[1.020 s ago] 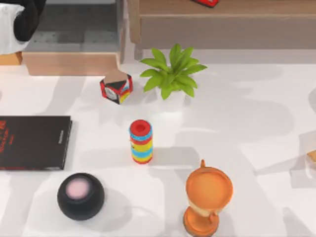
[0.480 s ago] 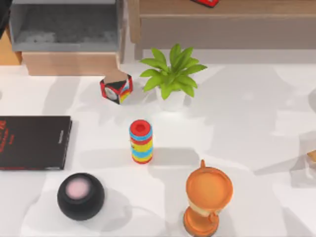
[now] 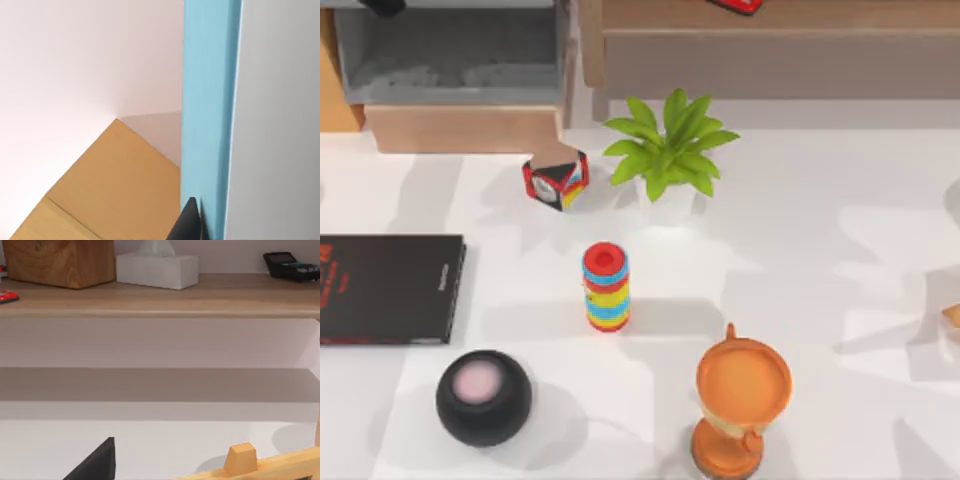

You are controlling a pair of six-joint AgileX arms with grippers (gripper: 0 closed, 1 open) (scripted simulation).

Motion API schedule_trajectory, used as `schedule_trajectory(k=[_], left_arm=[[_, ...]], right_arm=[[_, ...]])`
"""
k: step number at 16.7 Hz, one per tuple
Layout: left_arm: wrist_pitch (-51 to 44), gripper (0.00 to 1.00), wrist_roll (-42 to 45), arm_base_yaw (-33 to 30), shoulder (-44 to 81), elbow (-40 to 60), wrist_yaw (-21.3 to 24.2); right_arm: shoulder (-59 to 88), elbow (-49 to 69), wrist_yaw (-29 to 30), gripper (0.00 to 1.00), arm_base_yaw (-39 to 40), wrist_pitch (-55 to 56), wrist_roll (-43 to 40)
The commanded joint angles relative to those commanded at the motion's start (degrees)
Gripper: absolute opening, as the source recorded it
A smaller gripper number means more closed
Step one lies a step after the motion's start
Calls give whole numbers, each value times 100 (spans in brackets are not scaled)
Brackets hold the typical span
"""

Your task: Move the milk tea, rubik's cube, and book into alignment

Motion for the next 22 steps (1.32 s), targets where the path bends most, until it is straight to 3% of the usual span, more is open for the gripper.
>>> schedule_trajectory(k=[6,15,22], left_arm=[[162,0,1407,236,-507,-1187,122],[540,0,3523,672,-347,-4093,272],[686,0,3987,831,-63,-4759,355]], right_arm=[[0,0,0,100,0,0,0],[0,0,0,100,0,0,0],[0,0,0,100,0,0,0]])
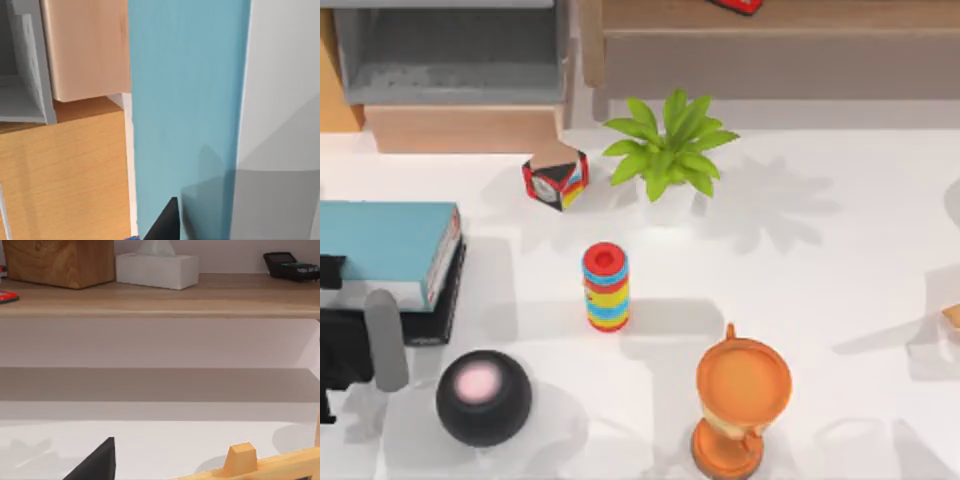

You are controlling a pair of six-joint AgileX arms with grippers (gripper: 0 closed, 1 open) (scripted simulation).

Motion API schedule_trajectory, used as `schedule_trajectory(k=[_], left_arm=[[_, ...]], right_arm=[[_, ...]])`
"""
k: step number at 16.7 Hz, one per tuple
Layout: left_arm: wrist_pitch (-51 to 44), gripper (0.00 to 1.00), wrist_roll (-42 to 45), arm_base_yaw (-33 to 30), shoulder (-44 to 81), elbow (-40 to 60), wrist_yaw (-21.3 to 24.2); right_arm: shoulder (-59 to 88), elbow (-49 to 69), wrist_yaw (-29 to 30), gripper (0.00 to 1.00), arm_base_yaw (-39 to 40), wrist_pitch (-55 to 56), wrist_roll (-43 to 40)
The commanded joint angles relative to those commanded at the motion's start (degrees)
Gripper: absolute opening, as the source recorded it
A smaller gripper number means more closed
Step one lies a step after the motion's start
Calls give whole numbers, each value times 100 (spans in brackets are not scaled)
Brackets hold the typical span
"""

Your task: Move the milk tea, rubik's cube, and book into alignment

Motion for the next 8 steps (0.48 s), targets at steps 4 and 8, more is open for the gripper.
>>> schedule_trajectory(k=[4,8], left_arm=[[31,0,18,-26,-49,63,-5],[149,0,0,-11,218,78,-6]], right_arm=[[0,0,0,100,0,0,0],[0,0,0,100,0,0,0]])
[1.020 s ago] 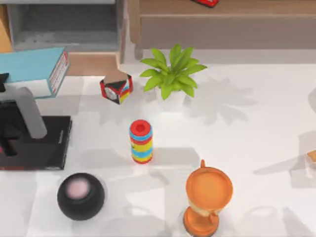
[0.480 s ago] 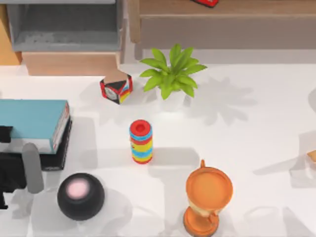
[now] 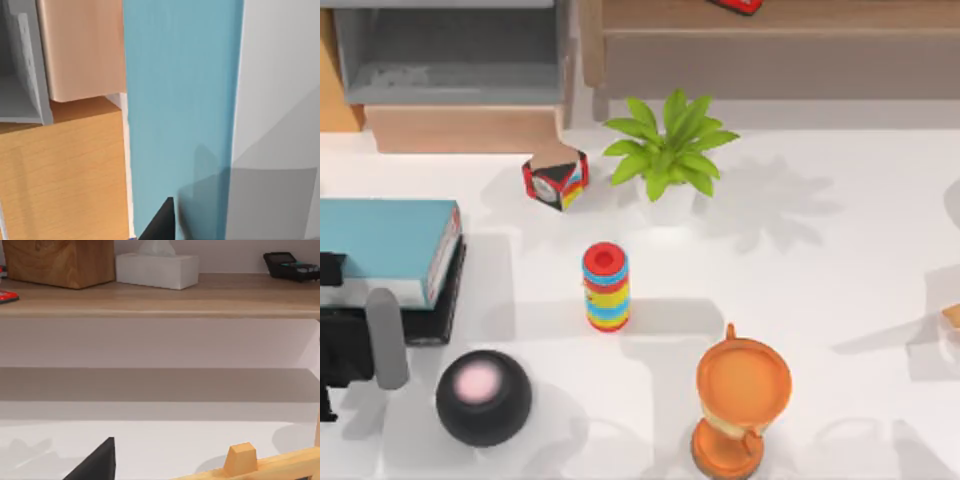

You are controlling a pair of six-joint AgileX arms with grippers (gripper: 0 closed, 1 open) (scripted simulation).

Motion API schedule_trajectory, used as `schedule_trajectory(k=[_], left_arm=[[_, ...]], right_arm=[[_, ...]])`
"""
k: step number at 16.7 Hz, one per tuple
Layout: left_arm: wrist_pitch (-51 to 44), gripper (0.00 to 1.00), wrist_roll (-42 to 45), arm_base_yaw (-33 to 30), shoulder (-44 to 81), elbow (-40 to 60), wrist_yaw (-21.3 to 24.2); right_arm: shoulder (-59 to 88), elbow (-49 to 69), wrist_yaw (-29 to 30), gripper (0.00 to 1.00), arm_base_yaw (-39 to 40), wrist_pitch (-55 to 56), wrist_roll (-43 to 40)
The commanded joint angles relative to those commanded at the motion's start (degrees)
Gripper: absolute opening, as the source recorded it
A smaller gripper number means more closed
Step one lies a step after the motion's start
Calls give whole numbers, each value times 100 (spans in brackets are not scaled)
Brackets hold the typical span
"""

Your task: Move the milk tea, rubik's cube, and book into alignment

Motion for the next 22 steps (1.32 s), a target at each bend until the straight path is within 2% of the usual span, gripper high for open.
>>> schedule_trajectory(k=[4,17,22], left_arm=[[9,0,-2,1,19,1,0],[9,98,-2,1,19,1,0],[9,100,-2,1,19,1,0]], right_arm=[[0,0,0,100,0,0,0],[0,0,0,100,0,0,0],[0,0,0,100,0,0,0]])
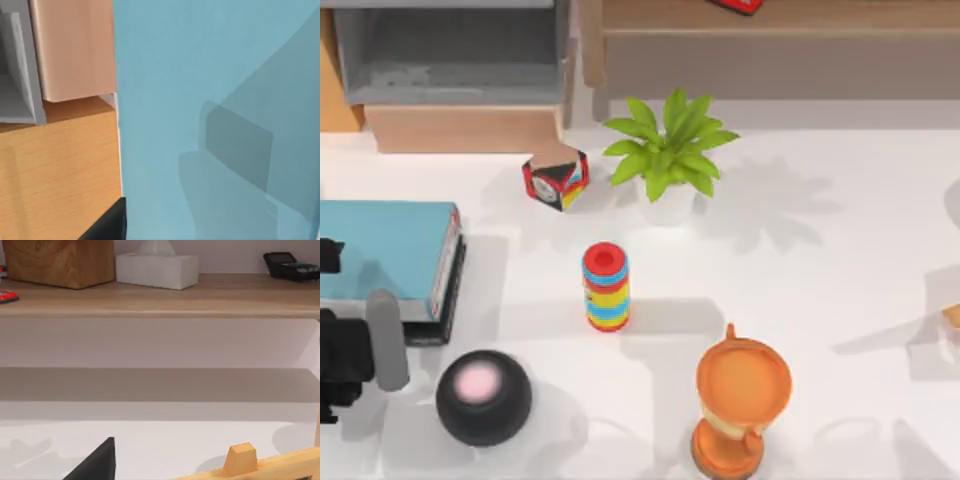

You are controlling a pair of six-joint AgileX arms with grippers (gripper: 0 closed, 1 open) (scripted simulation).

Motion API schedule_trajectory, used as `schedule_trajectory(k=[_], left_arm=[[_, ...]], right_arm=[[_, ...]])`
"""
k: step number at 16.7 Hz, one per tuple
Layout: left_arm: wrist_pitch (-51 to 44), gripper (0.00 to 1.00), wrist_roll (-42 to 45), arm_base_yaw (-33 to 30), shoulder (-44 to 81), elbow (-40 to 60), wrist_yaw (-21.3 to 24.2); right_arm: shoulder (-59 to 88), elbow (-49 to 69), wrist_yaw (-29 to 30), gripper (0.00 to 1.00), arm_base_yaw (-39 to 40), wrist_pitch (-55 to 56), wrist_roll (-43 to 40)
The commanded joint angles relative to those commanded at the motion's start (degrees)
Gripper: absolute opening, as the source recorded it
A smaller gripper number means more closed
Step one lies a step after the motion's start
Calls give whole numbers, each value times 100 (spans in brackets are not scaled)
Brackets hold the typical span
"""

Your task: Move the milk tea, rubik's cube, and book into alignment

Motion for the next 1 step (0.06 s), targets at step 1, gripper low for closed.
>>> schedule_trajectory(k=[1], left_arm=[[0,100,0,0,0,0,0]], right_arm=[[0,0,0,100,0,0,0]])
